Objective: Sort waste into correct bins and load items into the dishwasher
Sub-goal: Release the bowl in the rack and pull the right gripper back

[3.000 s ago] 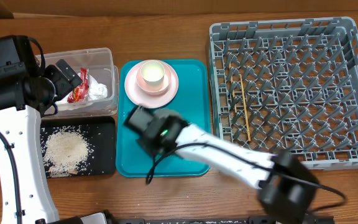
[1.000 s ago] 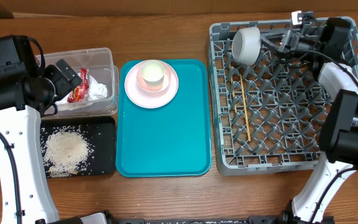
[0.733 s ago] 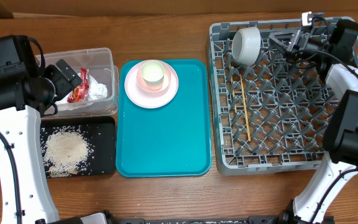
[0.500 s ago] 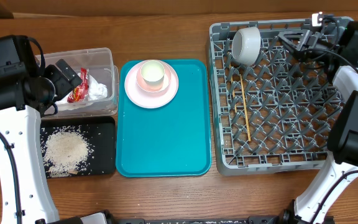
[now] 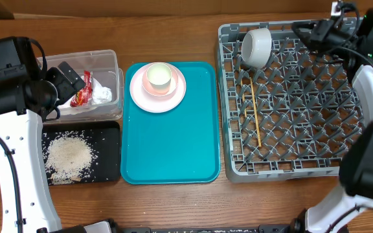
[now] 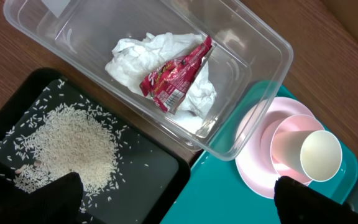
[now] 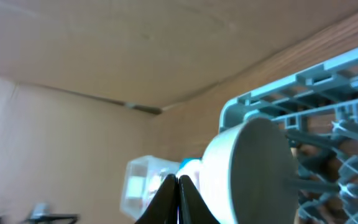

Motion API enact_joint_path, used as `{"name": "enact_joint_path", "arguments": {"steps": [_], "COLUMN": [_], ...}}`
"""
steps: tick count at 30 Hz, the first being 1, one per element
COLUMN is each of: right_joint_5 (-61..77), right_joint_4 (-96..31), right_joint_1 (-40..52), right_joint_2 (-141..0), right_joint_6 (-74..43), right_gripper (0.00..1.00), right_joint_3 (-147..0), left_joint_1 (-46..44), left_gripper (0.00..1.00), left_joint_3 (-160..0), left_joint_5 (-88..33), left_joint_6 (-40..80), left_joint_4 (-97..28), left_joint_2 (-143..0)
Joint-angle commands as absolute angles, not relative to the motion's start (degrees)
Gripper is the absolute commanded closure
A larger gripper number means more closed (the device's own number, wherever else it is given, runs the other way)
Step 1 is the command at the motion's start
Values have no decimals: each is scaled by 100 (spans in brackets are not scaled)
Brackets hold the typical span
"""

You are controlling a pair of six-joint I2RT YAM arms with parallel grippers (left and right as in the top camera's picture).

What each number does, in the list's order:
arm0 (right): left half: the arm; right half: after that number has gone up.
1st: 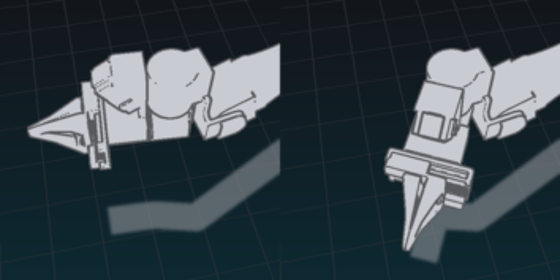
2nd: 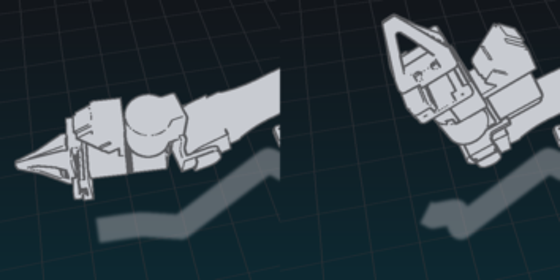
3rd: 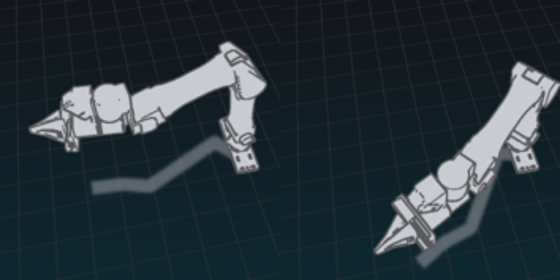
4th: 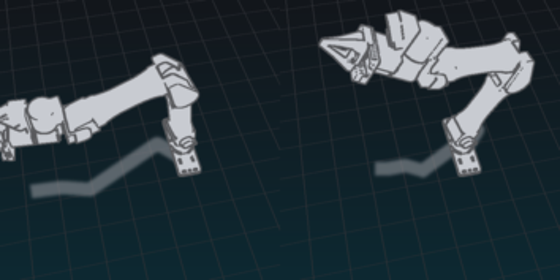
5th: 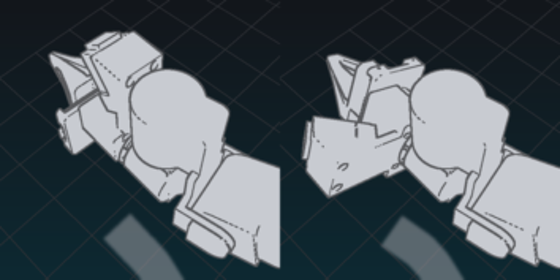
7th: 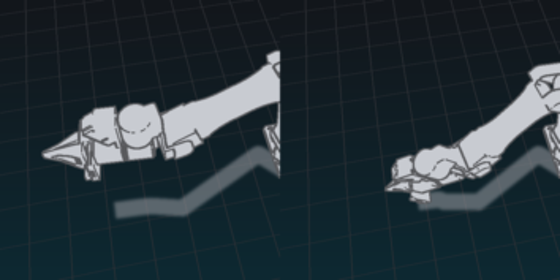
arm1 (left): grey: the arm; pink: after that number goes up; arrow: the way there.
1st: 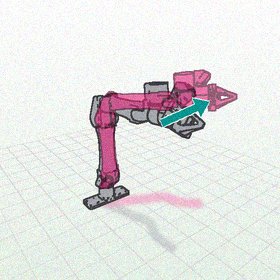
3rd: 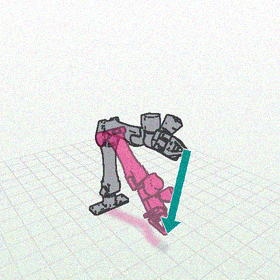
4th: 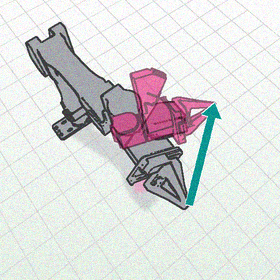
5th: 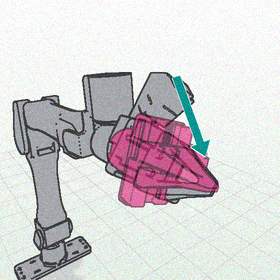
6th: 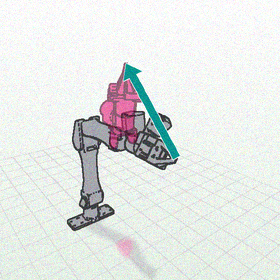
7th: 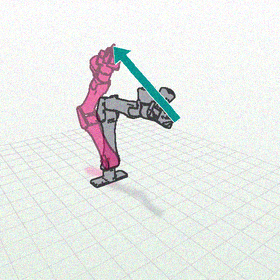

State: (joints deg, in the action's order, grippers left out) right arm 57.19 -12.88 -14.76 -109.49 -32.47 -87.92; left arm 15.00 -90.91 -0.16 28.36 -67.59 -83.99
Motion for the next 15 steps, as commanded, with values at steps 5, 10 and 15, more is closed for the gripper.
{"name": "enact_joint_path", "arguments": {"steps": [5, 10, 15], "right_joint_5": [1828, -40, -646], "right_joint_4": [-2770, -3044, -2910], "right_joint_1": [93, 1227, 1494], "right_joint_2": [-10088, -10300, -10486], "right_joint_6": [-172, 760, 755], "right_gripper": [96, 96, 96], "right_joint_3": [-8860, -8847, -8847], "left_joint_1": [1466, 1466, 1466], "left_gripper": [0, 0, 0], "left_joint_3": [-9188, -9188, -9188], "left_joint_5": [58, 58, 58], "left_joint_6": [2788, 2788, 2786], "left_joint_4": [-6748, -6748, -6748], "left_joint_2": [-8313, -8313, -8313]}}
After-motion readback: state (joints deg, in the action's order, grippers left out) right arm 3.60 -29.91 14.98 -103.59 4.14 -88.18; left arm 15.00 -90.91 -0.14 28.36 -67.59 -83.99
